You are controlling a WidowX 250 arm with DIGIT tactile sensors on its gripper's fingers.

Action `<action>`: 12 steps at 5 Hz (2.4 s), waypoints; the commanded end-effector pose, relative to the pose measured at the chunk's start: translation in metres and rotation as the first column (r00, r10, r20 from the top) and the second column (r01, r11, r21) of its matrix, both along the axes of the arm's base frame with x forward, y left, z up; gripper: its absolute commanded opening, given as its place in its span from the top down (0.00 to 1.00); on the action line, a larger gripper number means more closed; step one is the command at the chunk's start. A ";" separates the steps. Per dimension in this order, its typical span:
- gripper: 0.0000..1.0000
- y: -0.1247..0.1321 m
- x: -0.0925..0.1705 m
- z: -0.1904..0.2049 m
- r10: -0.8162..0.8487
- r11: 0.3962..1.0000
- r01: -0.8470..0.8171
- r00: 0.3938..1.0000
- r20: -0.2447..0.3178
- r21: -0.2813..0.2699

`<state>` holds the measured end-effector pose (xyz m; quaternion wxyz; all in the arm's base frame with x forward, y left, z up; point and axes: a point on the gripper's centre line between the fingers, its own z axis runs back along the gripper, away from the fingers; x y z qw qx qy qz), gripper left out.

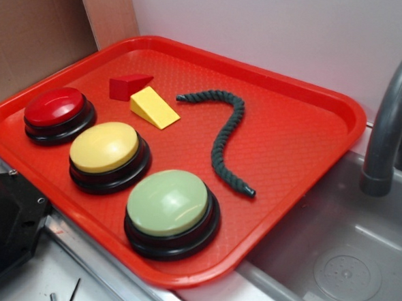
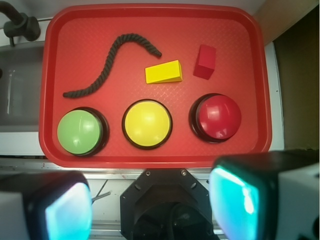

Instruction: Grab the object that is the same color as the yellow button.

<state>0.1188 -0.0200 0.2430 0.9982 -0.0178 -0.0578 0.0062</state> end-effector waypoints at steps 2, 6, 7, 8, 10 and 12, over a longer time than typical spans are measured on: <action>0.00 0.009 0.011 -0.013 0.203 0.979 -0.203 0.979 -0.005 -0.007; 0.00 0.046 0.090 -0.112 0.924 0.380 -0.924 0.376 0.071 -0.051; 0.00 0.050 0.110 -0.135 0.971 0.217 -0.976 0.215 0.105 -0.005; 0.00 0.057 0.120 -0.160 0.985 0.129 -0.991 0.132 0.109 0.031; 0.00 0.058 0.131 -0.195 0.986 0.084 -0.994 0.093 0.136 0.067; 0.00 0.051 0.140 -0.217 0.982 0.101 -0.991 0.115 0.151 0.093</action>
